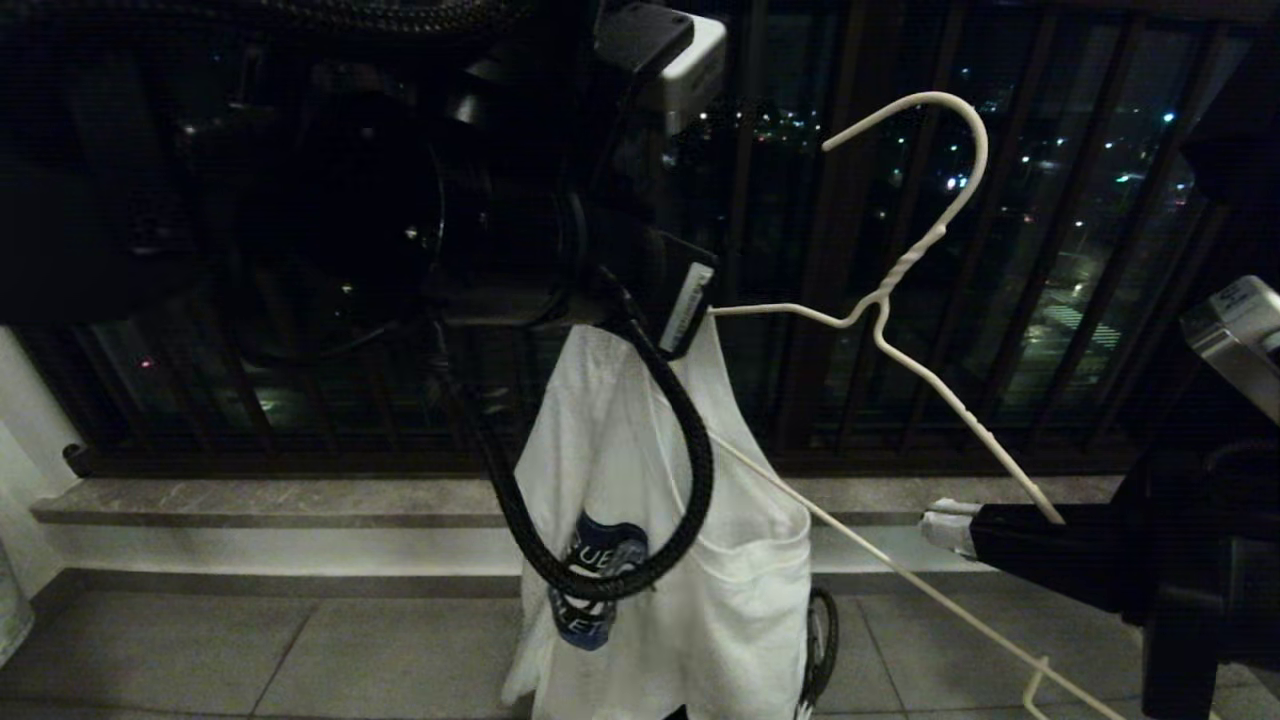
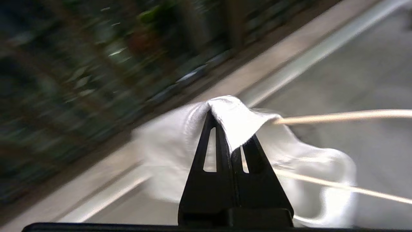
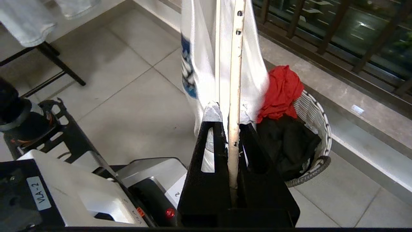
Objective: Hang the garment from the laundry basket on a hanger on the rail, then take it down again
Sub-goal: Hang the clothes on the clothes rack
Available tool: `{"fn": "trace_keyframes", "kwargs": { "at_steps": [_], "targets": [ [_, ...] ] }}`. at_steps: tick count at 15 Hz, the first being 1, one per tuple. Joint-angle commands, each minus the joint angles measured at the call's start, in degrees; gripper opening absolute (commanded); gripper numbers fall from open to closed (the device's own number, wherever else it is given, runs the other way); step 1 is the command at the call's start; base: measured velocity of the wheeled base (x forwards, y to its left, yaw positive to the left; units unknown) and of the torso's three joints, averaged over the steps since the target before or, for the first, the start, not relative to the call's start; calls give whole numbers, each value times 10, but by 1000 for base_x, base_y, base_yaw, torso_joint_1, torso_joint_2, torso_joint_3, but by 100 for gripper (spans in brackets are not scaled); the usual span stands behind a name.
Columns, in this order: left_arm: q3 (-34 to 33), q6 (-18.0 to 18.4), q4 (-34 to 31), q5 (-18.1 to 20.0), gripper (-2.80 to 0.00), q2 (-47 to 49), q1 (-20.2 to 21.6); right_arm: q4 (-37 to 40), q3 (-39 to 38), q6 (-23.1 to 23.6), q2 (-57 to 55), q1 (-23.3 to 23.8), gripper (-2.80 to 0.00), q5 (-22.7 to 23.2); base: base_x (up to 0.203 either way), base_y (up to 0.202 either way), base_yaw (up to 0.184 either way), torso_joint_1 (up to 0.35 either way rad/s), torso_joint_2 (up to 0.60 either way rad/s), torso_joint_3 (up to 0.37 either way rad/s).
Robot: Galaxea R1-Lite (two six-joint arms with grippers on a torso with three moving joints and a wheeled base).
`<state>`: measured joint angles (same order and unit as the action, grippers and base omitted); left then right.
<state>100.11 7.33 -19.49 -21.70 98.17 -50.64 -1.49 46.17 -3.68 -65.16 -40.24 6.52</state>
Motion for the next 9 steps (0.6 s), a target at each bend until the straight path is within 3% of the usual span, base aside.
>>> {"fn": "trace_keyframes", "kwargs": {
  "at_steps": [1,6,9],
  "targets": [
    [3,25,-4,-5,-280,-15,40,2,0,0,0,0,-280,1,0,0,0,0,0,0],
    [1,48,-18,-16,-280,-22,92,4,-2,0,2,0,-280,16,0,0,0,0,0,0],
    [-2,51,-18,-14,-280,-12,97,3,-4,0,9,0,-280,41,0,0,0,0,0,0]
  ]
}}
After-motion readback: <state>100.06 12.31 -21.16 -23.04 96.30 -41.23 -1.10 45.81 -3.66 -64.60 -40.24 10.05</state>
